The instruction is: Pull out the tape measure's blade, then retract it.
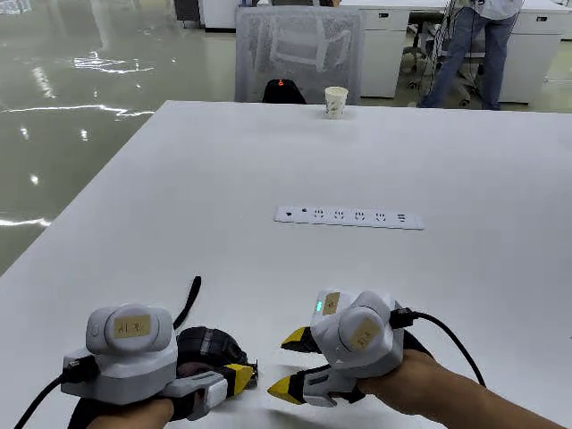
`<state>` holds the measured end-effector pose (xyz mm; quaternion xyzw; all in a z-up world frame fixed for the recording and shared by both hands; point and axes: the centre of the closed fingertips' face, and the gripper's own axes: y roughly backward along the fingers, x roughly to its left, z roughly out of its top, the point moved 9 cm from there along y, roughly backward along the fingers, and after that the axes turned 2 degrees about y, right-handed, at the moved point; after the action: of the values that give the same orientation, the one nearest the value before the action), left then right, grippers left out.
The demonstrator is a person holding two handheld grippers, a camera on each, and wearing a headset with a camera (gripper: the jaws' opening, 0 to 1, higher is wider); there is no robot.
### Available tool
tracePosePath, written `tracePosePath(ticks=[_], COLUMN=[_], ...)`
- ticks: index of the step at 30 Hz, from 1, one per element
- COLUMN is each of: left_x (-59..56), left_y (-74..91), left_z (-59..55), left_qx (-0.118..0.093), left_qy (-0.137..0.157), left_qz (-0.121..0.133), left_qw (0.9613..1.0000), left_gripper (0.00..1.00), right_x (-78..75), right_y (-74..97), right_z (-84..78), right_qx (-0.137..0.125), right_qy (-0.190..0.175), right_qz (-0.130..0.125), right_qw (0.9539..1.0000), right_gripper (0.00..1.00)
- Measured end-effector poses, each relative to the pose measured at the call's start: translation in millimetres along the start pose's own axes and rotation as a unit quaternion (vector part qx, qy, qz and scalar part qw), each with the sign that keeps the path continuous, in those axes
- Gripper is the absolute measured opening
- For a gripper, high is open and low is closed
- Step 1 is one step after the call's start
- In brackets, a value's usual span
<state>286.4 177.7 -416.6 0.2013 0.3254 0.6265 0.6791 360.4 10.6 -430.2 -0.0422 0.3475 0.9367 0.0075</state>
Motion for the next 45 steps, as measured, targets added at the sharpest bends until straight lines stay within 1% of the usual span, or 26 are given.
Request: tracePosePath(ticks=[2, 5, 11, 14, 20, 23, 30, 36, 40, 43, 45], left_x=[0.3, 0.9, 1.9, 2.1, 3.9, 6.7, 11.2, 15.9, 15.7, 14.0, 13.3], left_y=[1.6, 3.5, 7.8, 10.5, 16.0, 18.1, 24.1, 27.3, 30.9, 33.4, 34.6], left_z=[-0.4, -0.5, 0.2, -0.5, -2.6, -5.0, -9.5, -13.0, -13.6, -14.6, -15.0], left_qx=[-0.005, -0.007, -0.013, -0.013, -0.018, -0.015, -0.017, -0.023, -0.028, -0.032, -0.034], left_qy=[-0.003, -0.001, -0.012, -0.024, -0.037, -0.04, -0.053, -0.066, -0.07, -0.079, -0.083], left_qz=[-0.007, -0.011, -0.018, -0.019, -0.023, -0.024, -0.03, -0.041, -0.05, -0.062, -0.066], left_qw=[1.0, 0.9999, 0.9997, 0.9995, 0.9989, 0.9988, 0.998, 0.9967, 0.9959, 0.9945, 0.9938], left_gripper=[0.71, 0.73, 0.75, 0.76, 0.78, 0.78, 0.79, 0.82, 0.83, 0.84, 0.84], right_x=[1.3, 3.2, 4.6, 6.6, 12.1, 15.1, 22.1, 27.9, 32.3, 36.7, 38.7], right_y=[3.8, 9.7, 24.4, 31.1, 44.9, 52.3, 63.7, 74.4, 81.0, 87.8, 91.1], right_z=[-1.7, -4.7, -12.4, -15.9, -24.2, -28.2, -35.5, -41.1, -43.6, -45.5, -46.4], right_qx=[0.0, 0.001, 0.0, 0.003, 0.001, -0.003, -0.009, -0.014, -0.022, -0.034, -0.038], right_qy=[-0.003, -0.004, -0.011, -0.016, -0.031, -0.039, -0.052, -0.065, -0.078, -0.09, -0.095], right_qz=[-0.002, -0.007, -0.023, -0.031, -0.043, -0.053, -0.067, -0.082, -0.09, -0.098, -0.104], right_qw=[1.0, 1.0, 0.9997, 0.9994, 0.9986, 0.9978, 0.9964, 0.9944, 0.9926, 0.9905, 0.9893], right_gripper=[0.34, 0.35, 0.38, 0.4, 0.44, 0.46, 0.51, 0.54, 0.57, 0.59, 0.61])
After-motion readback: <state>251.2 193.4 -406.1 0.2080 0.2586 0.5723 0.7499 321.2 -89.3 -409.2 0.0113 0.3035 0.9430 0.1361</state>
